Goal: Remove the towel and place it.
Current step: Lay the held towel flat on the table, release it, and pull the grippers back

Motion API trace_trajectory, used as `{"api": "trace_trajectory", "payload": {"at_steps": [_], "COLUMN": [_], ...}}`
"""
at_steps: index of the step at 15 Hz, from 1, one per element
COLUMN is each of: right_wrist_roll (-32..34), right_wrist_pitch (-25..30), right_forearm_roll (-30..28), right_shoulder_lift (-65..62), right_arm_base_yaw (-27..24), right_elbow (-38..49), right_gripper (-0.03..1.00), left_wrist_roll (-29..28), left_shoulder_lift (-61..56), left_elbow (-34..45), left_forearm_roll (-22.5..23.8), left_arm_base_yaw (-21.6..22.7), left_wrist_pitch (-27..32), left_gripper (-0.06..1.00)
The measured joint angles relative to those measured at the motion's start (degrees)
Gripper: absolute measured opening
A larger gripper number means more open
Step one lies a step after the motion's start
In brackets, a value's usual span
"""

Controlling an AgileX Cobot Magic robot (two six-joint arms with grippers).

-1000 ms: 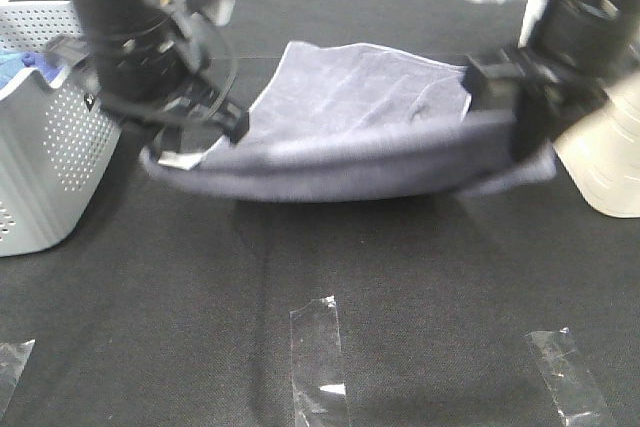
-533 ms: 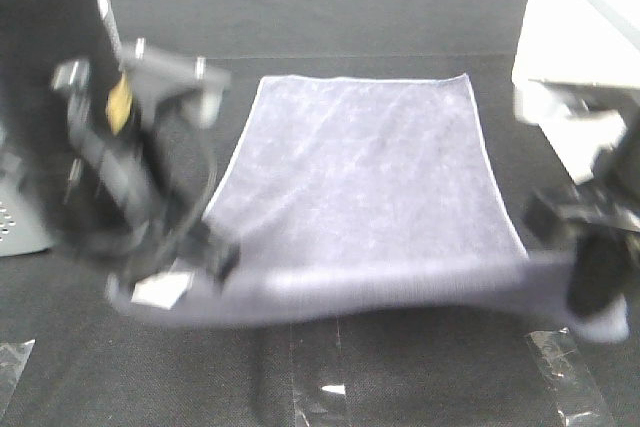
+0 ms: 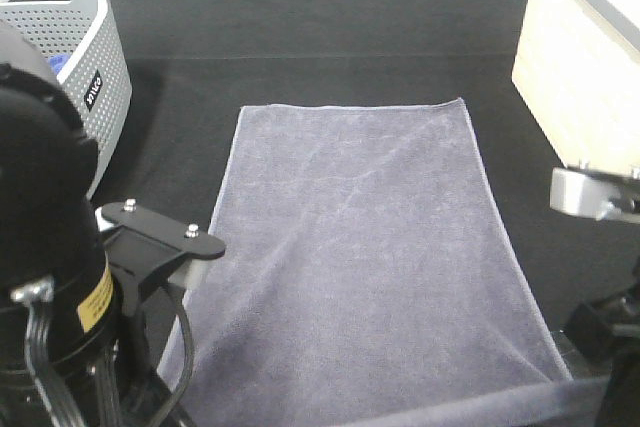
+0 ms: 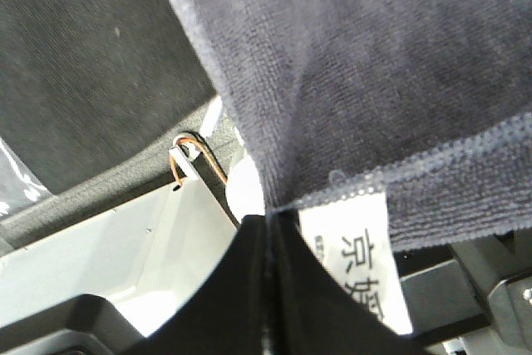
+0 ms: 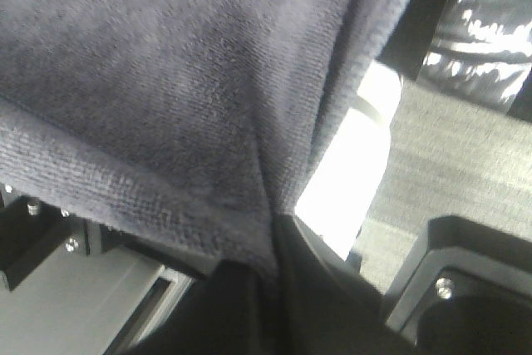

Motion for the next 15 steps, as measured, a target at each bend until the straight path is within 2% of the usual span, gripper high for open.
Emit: {"api": "trace_trajectory", "payload": {"at_steps": [3, 5, 6, 8, 10, 15], "right_wrist_roll": [0.0, 0.0, 0.0, 0.0, 0.0, -0.7], "right_wrist_pitch": [0.1, 0.1, 0.2, 0.7, 1.1, 1.1], "right_forearm_roll": [0.0, -1.9, -3.3, -6.2, -6.6, -6.9], "right_shoulder_lift": [0.0, -0.1, -0.1, -0.1, -0.1, -0.1], "right_arm_base_yaw": [0.0, 0.0, 0.0, -0.1, -0.1, -0.1], "right_elbow": [0.4, 0.4, 0.4, 0.6, 0.6, 0.6], "right_gripper": [0.00, 0.08, 0.17, 0.45, 0.69, 0.73], "left_wrist_roll": [-1.4, -2.0, -2.2, -2.3, -2.3, -2.3], "left_shoulder_lift": [0.0, 0.0, 0.0, 0.0, 0.0, 0.0], "left_elbow": [0.2, 0.5, 0.9, 1.3, 1.3, 1.3], "left_forearm_roll": [-1.4, -1.5, -1.0, 0.2, 0.3, 1.1], "left_arm_base_yaw": [-0.1, -0.1, -0.1, -0.1, -0.1, -0.1], "left_wrist_pitch": [0.1, 1.4, 3.3, 6.4, 6.8, 6.6], "left_gripper": [0.00, 0.05, 0.16, 0.46, 0.72, 0.75]}}
